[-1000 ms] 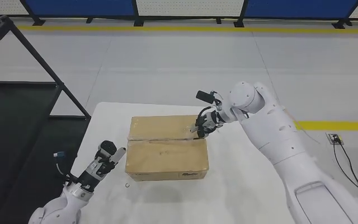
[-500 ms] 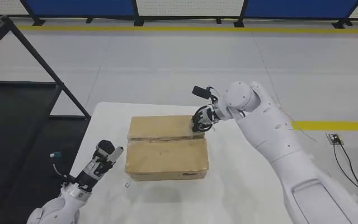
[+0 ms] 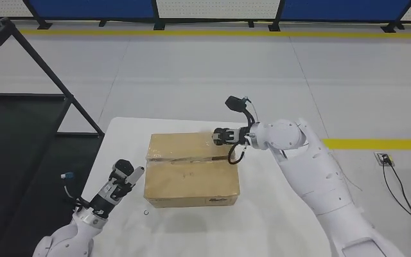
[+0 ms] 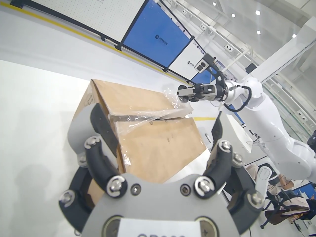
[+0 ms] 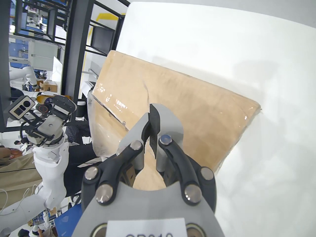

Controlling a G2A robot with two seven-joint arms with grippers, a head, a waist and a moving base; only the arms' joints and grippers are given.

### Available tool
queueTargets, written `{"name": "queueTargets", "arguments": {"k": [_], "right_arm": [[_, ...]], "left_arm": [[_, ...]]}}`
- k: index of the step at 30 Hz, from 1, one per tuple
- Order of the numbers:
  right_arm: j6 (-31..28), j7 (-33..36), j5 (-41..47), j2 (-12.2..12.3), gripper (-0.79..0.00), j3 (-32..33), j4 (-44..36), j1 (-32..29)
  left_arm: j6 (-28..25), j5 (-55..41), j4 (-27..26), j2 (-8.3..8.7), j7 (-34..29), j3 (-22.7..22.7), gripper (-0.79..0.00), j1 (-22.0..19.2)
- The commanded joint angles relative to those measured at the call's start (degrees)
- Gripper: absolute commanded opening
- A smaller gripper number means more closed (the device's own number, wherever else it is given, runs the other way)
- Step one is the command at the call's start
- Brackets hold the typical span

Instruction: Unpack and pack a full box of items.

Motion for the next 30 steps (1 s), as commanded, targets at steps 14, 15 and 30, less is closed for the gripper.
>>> {"name": "queueTargets", "arguments": {"k": [14, 15, 30], "right_arm": [[-10.82, -27.47, -8.03, 2.39, -0.785, 6.50, -17.53, -18.75], [-11.35, -29.14, -8.52, 2.36, -0.785, 6.45, -17.74, -19.17], [-19.65, -61.31, -14.74, 1.11, -0.785, 4.65, -16.77, -28.13]], "left_arm": [[1.03, -0.34, 0.31, 0.12, 1.01, 1.38, 0.000, -0.65], [1.08, -0.37, 0.31, 0.12, 1.10, 1.41, 0.000, -0.63], [4.89, -4.44, 0.57, -0.11, 5.19, 1.51, 0.000, -0.44]]}}
